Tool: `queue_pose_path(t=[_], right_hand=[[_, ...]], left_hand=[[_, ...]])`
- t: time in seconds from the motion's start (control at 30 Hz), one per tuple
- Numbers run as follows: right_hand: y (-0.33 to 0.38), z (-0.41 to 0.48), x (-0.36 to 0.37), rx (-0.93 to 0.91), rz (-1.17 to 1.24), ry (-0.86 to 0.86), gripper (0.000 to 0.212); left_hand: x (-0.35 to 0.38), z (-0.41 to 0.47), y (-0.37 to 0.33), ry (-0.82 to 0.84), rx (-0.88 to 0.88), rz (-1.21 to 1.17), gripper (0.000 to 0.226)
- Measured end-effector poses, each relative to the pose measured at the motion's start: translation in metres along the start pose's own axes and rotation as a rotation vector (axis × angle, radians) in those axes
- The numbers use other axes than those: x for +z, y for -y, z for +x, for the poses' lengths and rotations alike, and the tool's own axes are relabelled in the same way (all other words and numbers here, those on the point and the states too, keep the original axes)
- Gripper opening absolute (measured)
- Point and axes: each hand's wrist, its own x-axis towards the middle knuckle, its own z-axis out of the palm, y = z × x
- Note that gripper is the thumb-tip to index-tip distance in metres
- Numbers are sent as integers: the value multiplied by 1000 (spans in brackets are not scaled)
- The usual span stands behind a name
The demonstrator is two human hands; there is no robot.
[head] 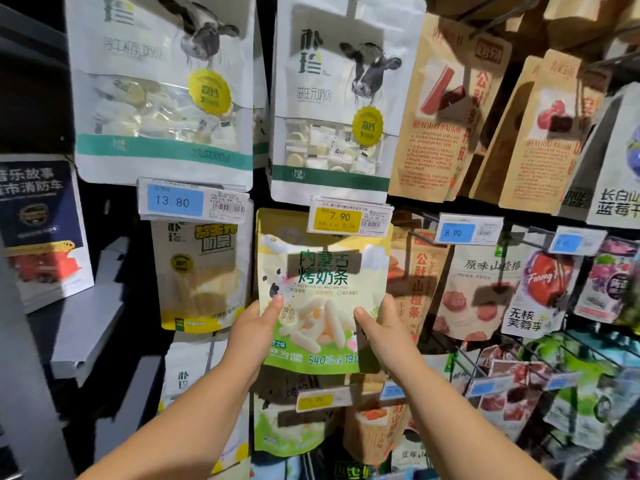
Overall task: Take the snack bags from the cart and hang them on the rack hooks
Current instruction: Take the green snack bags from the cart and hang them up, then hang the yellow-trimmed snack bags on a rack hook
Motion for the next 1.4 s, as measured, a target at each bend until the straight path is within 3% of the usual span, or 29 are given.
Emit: queue_pose_path(t=[0.17, 0.3, 0.43, 0.53, 0.6, 0.67, 0.9, 1.13, 1.3, 1.4], right_hand=[[-2, 14, 11, 84, -69, -72, 34], [-5, 11, 19, 112, -30, -195, 44], [-13, -4, 22, 78, -14, -358, 51], [-22, -22, 13, 54, 14, -412, 51], [-34, -37, 1, 55, -3, -430, 46], [-49, -52, -13, 98, -9, -436, 43], [-118, -125, -85, 312, -103, -488, 33], [-210, -259, -166, 622, -154, -590, 29], [-255, -354, -212, 778, -158, -669, 29], [-274, -401, -231, 874, -204, -649, 36]], left_hand=[[1, 17, 5, 9, -26, 53, 26], [-1, 26, 21, -75, 77, 95, 34], [0, 16, 21, -353, 327, 199, 63], [13, 2, 19, -370, 620, 218, 58], [32, -9, 21, -253, 738, 227, 47], [58, -24, 24, -81, 738, 243, 41], [171, -96, 67, 553, 471, 318, 34], [272, -249, 152, 1206, 245, 402, 16], [304, -329, 180, 1410, 206, 550, 29], [298, -357, 199, 1454, 261, 605, 57]])
